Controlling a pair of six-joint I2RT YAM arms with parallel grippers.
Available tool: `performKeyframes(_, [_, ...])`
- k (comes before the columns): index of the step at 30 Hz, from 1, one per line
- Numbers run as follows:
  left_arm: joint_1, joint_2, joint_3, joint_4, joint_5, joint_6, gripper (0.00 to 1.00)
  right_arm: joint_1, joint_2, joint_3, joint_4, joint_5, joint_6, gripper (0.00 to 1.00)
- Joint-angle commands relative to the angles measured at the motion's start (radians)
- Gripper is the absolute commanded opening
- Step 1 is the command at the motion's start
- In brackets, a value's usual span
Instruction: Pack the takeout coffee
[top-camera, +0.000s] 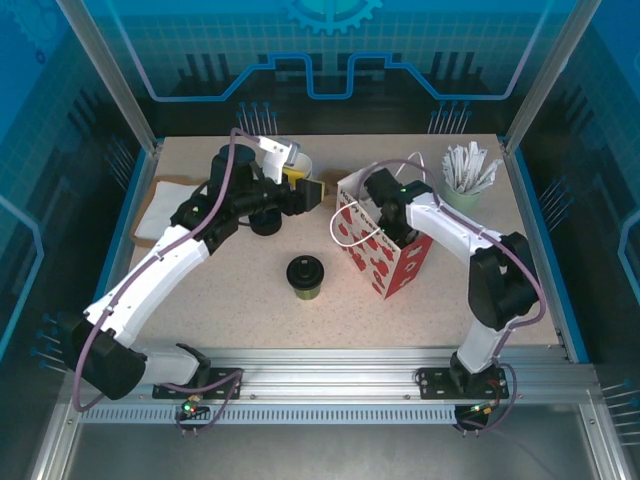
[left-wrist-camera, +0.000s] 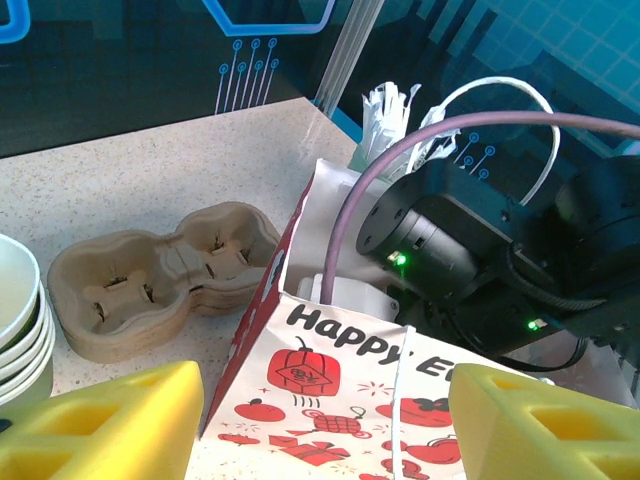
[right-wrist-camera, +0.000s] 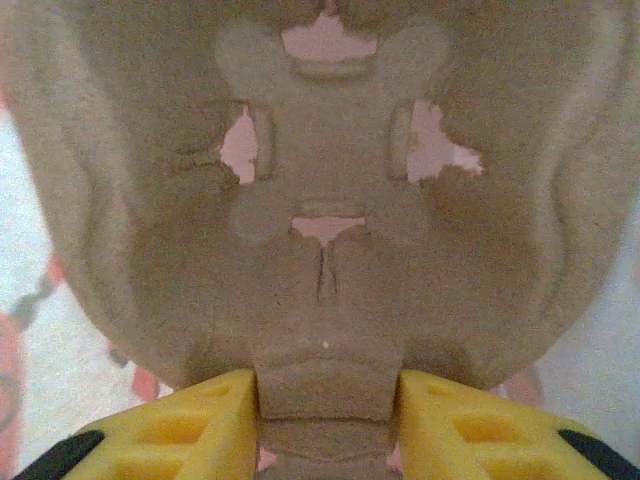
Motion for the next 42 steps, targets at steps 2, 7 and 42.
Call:
performKeyframes(2, [0.007,-0.034,-0.027,0.032,-0.018,-0.021,0.68,0.026,0.019,-0.045,0.085,-0.025,0.016,0.43])
performKeyframes(7, [0.006,-0.035,-0.042,0.036,-0.020,-0.022,0.68,0.032,0.040,-0.086,0.130,-0.022,0.019,0.47])
performKeyframes(42, [0.007,-0.074,-0.104,0.020,-0.071,0.005,0.69,0.010,-0.182,0.208,-0.060,-0.010,-0.002,0.80])
